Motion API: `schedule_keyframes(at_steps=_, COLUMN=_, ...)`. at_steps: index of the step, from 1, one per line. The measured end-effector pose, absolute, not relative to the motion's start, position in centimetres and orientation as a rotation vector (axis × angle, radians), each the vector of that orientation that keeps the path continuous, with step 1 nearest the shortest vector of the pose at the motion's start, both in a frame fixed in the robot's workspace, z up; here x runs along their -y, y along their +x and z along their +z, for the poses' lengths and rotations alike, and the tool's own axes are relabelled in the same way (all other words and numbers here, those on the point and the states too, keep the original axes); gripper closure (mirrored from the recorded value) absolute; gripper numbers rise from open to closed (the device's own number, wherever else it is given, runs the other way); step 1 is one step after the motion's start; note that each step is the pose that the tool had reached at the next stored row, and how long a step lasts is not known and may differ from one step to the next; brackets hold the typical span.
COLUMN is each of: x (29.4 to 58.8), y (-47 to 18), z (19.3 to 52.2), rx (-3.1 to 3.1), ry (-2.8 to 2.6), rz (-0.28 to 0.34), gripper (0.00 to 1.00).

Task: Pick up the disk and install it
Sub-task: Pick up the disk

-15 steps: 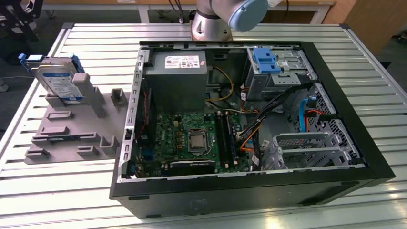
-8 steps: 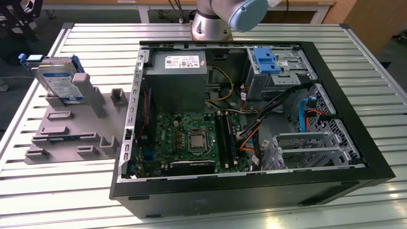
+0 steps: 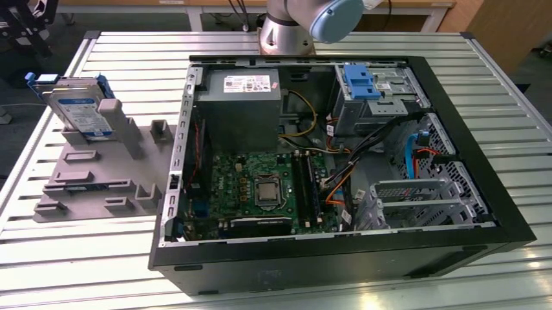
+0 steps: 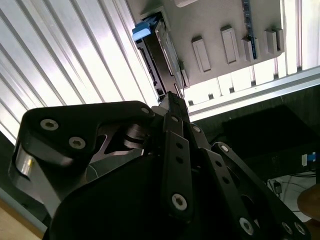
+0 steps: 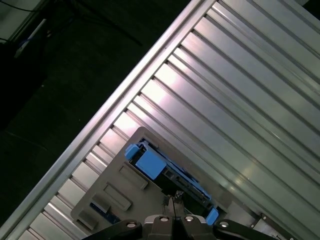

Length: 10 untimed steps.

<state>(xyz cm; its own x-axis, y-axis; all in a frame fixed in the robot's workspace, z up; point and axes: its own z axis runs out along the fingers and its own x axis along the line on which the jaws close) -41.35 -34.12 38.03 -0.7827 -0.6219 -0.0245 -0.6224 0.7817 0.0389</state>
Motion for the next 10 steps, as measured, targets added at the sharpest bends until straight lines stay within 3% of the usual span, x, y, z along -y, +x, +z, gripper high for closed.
schedule_keyframes(at_steps=10, x=34.12, y=-41.35, z=38.03, rx=-2.955, ry=-1.033, rz=0.07, gripper=0.89)
